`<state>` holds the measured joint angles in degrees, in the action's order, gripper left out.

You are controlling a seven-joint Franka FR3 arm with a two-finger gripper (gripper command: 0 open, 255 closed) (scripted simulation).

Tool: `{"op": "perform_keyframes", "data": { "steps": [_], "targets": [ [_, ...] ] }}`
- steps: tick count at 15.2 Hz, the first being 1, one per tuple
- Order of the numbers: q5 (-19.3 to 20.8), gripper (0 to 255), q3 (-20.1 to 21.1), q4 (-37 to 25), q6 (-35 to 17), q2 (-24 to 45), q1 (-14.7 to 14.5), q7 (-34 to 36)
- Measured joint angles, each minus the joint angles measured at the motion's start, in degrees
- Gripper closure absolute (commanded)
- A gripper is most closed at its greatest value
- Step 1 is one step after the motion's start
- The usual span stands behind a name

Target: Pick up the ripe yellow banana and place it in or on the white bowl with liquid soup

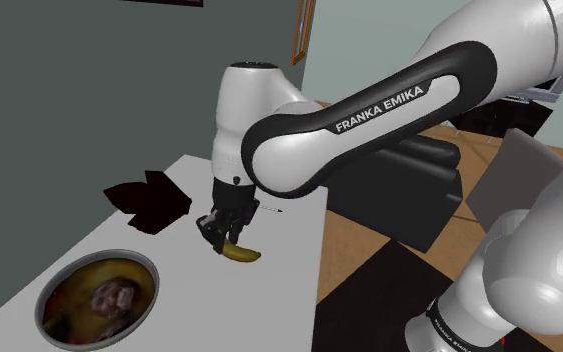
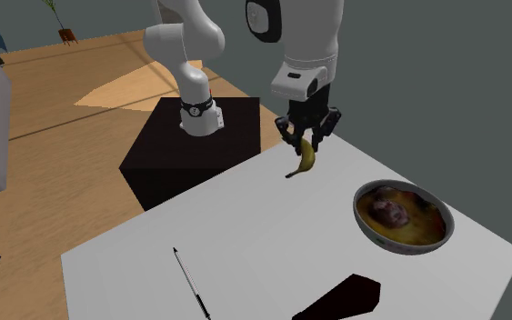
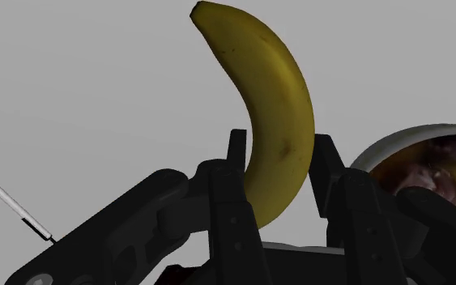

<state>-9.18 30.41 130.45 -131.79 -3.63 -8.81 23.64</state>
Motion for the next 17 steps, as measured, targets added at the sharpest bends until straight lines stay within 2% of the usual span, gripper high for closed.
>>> {"op": "perform_keyframes", "data": {
  "steps": [3, 7, 10, 14, 17],
  "targets": [
    [4.4, 255, 1.4, -6.4, 0.8, 6.0, -1.0, 5.1],
    [10.7, 255, 1.9, -16.5, 3.3, 14.7, -3.7, 11.5],
    [15.7, 255, 1.3, -26.3, 6.2, 22.4, -7.3, 16.2],
    [20.1, 255, 0.1, -39.1, 10.9, 31.3, -12.4, 19.9],
    [22.8, 255, -1.1, -51.8, 16.2, 38.9, -17.2, 21.7]
  ]
}}
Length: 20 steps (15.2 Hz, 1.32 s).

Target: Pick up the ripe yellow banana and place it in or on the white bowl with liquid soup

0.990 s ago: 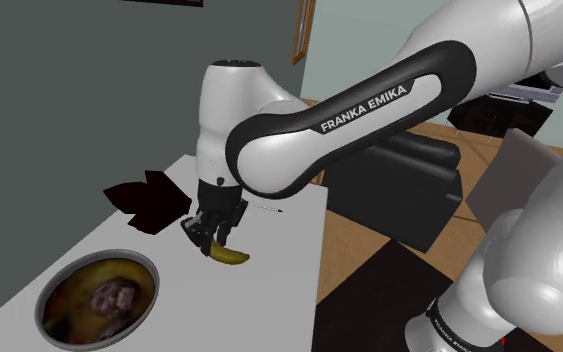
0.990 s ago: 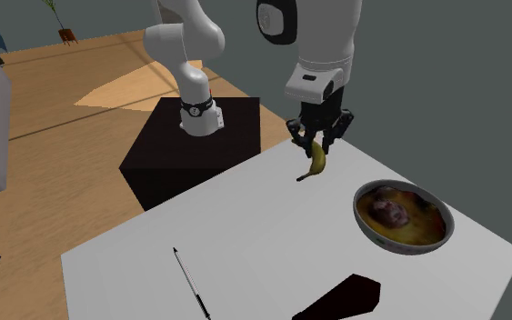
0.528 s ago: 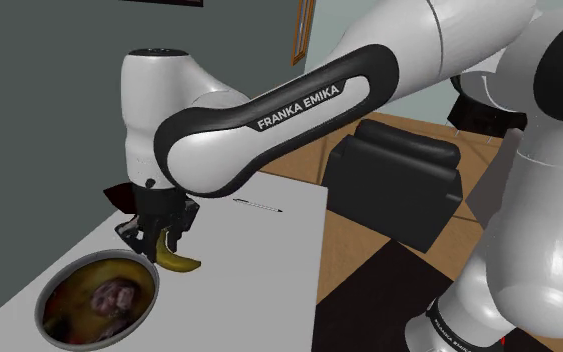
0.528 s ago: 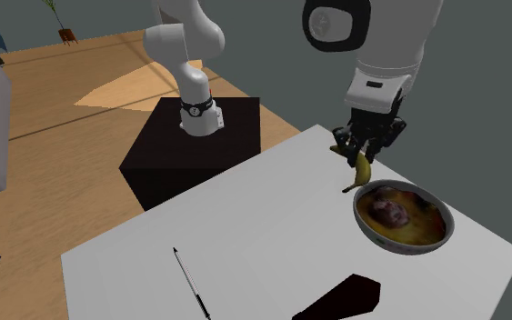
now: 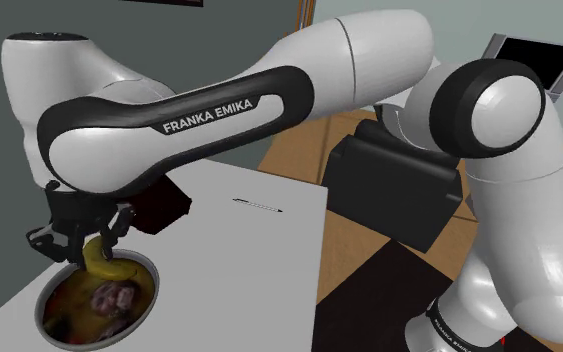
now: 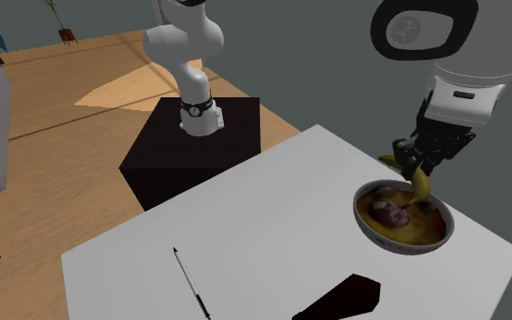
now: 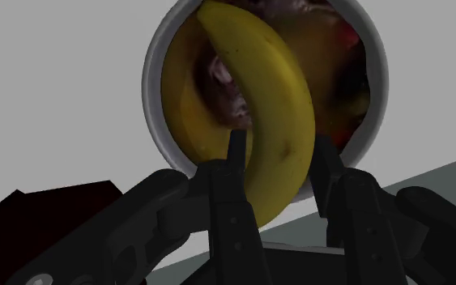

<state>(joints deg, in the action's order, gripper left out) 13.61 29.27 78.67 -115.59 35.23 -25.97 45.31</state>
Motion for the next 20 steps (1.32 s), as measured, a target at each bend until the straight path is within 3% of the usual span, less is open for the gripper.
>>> {"op": "perform_keyframes", "data": {
  "steps": [3, 4, 20],
  "targets": [
    [2.3, 255, -1.5, -14.4, 5.3, 8.9, -5.4, 0.9],
    [2.5, 255, -1.7, -15.3, 5.4, 9.8, -5.9, 1.0],
    [4.0, 255, -2.9, -10.9, -2.6, 13.7, -5.8, 1.6]
  ]
}}
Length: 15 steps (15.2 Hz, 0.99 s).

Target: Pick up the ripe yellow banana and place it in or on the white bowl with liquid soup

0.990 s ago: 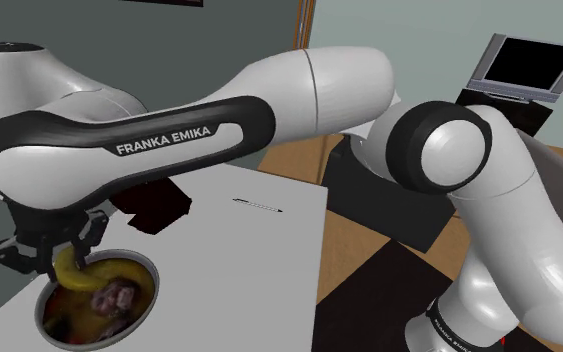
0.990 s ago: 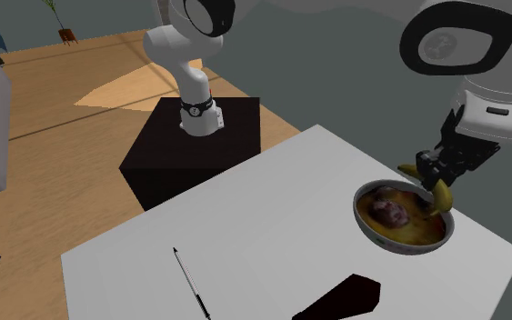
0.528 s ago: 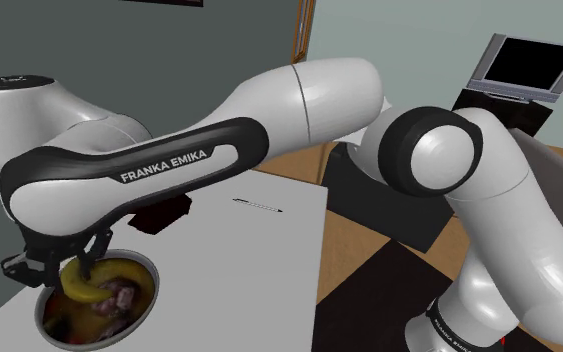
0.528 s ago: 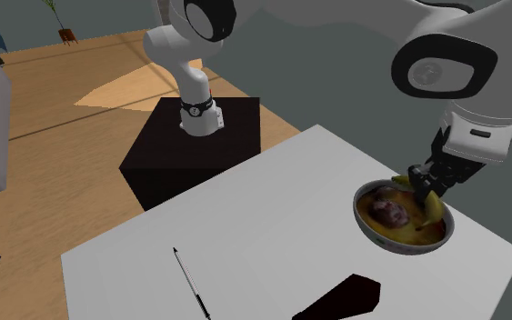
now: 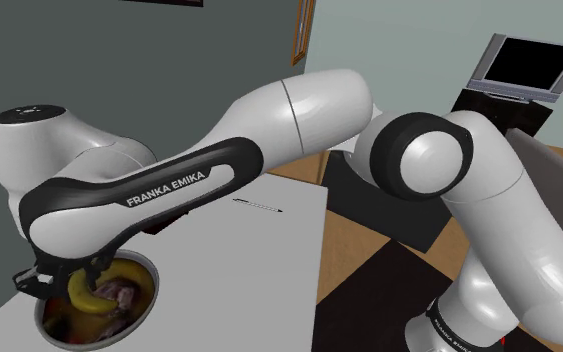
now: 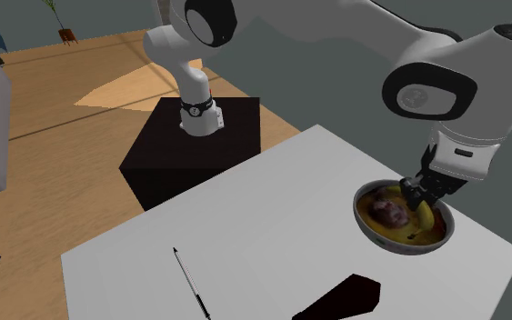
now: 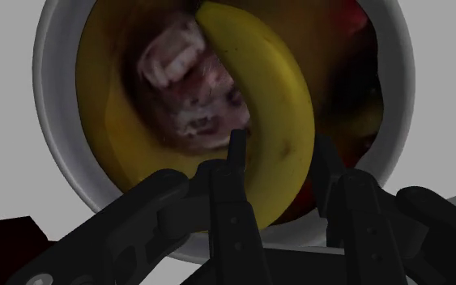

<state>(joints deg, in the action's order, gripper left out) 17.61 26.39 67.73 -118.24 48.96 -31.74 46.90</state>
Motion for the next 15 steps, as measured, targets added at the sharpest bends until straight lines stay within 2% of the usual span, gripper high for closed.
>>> {"op": "perform_keyframes", "data": {
  "steps": [4, 5, 11, 15],
  "targets": [
    [0.0, 255, 0.0, -0.1, 0.0, 0.1, -0.1, 0.0],
    [0.0, 0, 0.0, -0.1, -0.1, 0.1, -0.1, 0.0],
    [0.0, 0, 0.0, -0.1, -0.1, 0.1, -0.1, 0.0],
    [-0.9, 0, 0.8, -0.1, 3.2, -3.3, 0.7, -0.3]
  ]
}}
